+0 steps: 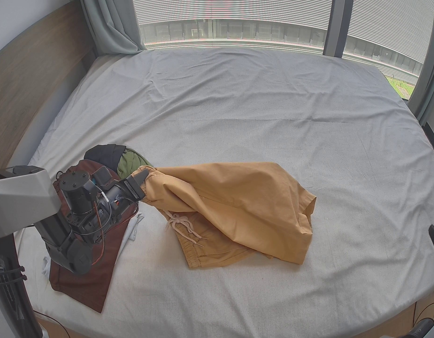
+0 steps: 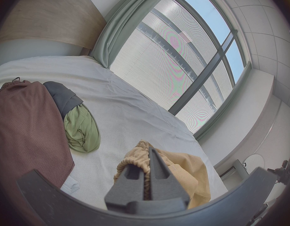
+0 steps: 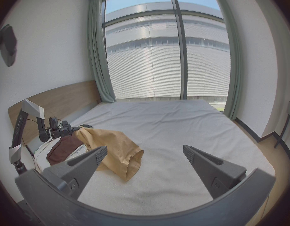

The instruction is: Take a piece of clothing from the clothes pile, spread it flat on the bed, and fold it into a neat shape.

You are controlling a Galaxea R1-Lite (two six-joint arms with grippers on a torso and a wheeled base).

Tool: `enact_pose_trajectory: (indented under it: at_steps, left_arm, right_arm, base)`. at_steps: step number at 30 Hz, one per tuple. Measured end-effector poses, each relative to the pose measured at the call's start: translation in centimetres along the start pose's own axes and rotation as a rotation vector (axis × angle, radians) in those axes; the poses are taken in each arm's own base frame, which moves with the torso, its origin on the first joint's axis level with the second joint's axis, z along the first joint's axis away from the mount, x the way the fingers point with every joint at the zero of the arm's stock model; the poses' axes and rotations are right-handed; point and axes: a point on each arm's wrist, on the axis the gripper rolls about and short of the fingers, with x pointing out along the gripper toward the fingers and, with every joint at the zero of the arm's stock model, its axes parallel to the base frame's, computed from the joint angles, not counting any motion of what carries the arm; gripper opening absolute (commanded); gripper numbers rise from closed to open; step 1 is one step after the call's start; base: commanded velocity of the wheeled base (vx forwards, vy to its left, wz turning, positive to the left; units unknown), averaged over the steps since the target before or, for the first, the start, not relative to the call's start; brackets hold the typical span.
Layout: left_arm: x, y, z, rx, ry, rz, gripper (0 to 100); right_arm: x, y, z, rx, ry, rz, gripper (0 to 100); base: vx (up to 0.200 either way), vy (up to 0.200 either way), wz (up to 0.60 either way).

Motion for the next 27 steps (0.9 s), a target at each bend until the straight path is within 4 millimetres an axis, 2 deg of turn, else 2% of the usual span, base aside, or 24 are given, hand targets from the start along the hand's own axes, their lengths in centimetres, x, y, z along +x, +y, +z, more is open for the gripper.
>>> enact_pose_trajectory:
  at_steps: [5,10,18,27]
  left_arm:
    - [0.0,-0.1,0.1,0.004,0.000,-0.005,0]
    - [-0.1,-0.2,0.2,0.005,-0.001,-0.010,0]
    - [-0.2,-0.4,0.5,0.005,-0.006,-0.016,0]
    - [-0.5,-0.5,0.6,0.006,0.004,-0.034,0]
  right_arm:
    - [3.1,0.1,1.0,0.008,0.113,0.045,100]
    - [7.0,0.3,1.9,0.020,0.222,0.127,100]
    - [11.8,1.6,2.2,0.120,0.294,0.255,100]
    - [13.7,3.0,0.9,0.281,0.401,0.373,100]
  base:
    - [0.000,0.000,0.00]
    - [0.000,0.000,0.00]
    - [0.000,0.000,0.00]
    - [0.000,0.000,0.00]
